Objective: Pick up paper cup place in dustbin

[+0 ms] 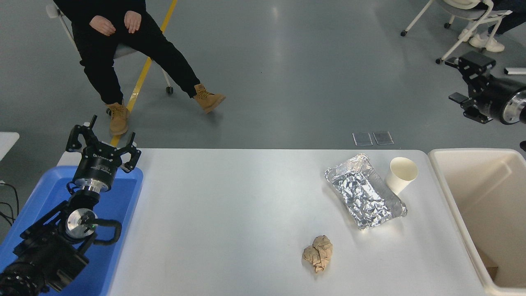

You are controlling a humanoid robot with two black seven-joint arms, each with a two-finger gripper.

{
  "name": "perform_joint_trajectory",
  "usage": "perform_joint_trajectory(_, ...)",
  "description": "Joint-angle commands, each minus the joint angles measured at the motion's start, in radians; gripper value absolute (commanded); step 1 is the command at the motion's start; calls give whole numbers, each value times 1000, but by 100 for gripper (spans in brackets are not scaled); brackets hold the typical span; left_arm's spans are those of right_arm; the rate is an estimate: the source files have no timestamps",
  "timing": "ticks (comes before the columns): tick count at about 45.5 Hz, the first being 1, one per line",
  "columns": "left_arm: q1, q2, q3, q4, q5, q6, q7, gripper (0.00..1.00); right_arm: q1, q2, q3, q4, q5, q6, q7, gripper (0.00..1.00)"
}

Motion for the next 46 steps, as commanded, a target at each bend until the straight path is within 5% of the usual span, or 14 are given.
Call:
perform_joint_trajectory(1, 0, 0, 0, 0, 0, 0, 0, 99, 219, 80, -402, 122, -5, 43, 4, 100)
perform_joint_trajectory(27, 0, 0, 0, 0, 0, 0, 0, 99, 538, 304, -649, 450, 1, 147, -5, 100)
perform_joint_trajectory(40, 0, 0, 0, 0, 0, 0, 0, 99, 661, 347, -625, 463, 39, 472, -13, 100)
perform_joint_trajectory(46, 0, 0, 0, 0, 0, 0, 0, 99, 663, 348, -659, 458, 133, 505, -40, 100)
